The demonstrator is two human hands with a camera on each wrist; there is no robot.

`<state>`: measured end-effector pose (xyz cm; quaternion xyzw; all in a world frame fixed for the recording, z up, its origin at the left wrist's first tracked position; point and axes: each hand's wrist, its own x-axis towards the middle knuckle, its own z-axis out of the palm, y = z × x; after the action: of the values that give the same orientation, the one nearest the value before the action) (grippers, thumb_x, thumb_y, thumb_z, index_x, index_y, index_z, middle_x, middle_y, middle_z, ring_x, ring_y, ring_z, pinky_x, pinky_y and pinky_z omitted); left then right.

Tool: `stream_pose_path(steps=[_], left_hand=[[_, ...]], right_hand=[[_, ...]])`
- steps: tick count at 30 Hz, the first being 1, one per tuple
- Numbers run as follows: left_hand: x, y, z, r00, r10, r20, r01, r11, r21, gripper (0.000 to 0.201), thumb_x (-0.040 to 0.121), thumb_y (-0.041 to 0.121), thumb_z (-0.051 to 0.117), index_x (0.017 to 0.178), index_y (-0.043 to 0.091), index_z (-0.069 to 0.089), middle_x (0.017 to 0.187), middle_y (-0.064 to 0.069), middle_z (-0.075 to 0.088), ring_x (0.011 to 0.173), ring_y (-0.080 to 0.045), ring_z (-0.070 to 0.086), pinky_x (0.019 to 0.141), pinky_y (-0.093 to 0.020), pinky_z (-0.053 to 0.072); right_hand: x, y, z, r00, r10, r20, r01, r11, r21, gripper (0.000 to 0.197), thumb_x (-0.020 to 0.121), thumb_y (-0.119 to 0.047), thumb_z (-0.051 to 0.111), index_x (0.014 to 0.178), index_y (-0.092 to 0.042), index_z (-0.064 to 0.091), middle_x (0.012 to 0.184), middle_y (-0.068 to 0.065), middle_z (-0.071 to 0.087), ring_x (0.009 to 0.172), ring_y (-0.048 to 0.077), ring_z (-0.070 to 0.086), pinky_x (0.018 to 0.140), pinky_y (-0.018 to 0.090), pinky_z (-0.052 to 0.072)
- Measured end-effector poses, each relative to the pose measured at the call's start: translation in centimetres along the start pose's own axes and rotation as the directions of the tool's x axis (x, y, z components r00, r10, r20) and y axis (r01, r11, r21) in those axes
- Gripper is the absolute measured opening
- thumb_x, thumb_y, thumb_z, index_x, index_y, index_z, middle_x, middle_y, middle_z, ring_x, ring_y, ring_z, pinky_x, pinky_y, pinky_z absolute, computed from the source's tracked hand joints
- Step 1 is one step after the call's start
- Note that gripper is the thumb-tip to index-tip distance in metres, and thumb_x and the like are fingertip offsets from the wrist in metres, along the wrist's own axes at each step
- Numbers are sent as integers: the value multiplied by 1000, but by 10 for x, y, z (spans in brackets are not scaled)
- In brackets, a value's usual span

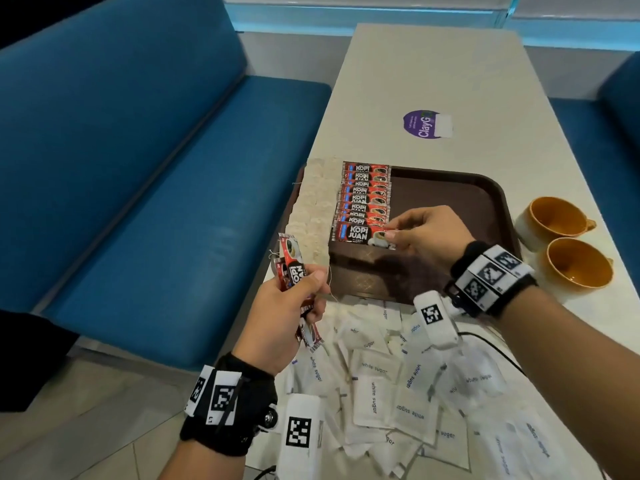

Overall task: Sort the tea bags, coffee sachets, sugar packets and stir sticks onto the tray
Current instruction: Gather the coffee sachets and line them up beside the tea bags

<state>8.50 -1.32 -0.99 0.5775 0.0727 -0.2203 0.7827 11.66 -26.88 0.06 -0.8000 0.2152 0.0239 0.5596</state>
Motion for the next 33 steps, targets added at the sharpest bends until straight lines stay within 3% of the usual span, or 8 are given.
stream_pose_path(steps=[4,6,9,19,26,29,33], left_hand=[[1,2,-6,1000,-7,10,7,1000,-5,15,98,8,62,109,0,67,80,-9,61,60,-16,48,51,-23,38],[1,3,-9,1000,-5,12,5,1000,-8,16,98,9,62,110,0,66,80,-9,61,62,-16,49,51,-23,39],[2,3,-13,1000,-6,13,6,1000,-12,15,98,9,62,110,0,66,79,-9,61,62,-16,49,51,-23,39],[5,1,-9,999,-19,50,19,1000,5,11,99,9,61,105,3,68,77,-8,61,63,-15,52,53,-23,41],[3,3,-9,999,-35,37,36,999,-33,16,98,6,60,111,-1,67,79,-9,61,63,-17,52,52,-24,41],[1,3,-8,998,-42,37,44,998,-37,19,98,6,60,114,-3,66,79,-9,61,62,-16,53,51,-23,42],[0,2,-7,998,-50,42,51,998,-27,18,98,7,60,112,-2,67,78,-8,62,61,-16,53,52,-24,41]], right_hand=[[29,12,6,994,107,26,-107,994,-21,10,83,-4,82,92,-5,78,93,21,76,69,16,65,62,25,55],[38,13,6,992,122,29,-121,991,-52,12,82,-5,84,92,-4,78,89,20,77,70,18,67,63,26,56],[45,12,6,992,123,14,-121,987,-105,14,80,-5,85,91,-2,78,74,13,74,62,15,68,54,21,54],[47,6,8,993,119,-22,-121,973,-198,26,70,-11,93,86,-6,74,74,8,76,56,12,68,52,22,55],[45,7,8,991,125,-37,-130,975,-179,26,73,-14,92,90,-7,74,70,3,75,55,11,67,53,23,55],[43,7,9,997,67,-37,-73,971,-227,25,74,-17,92,89,-11,73,75,3,75,55,11,65,53,22,54],[41,3,16,995,-81,50,95,898,-430,31,65,-27,97,85,-27,73,86,-3,69,77,13,66,64,23,47]])
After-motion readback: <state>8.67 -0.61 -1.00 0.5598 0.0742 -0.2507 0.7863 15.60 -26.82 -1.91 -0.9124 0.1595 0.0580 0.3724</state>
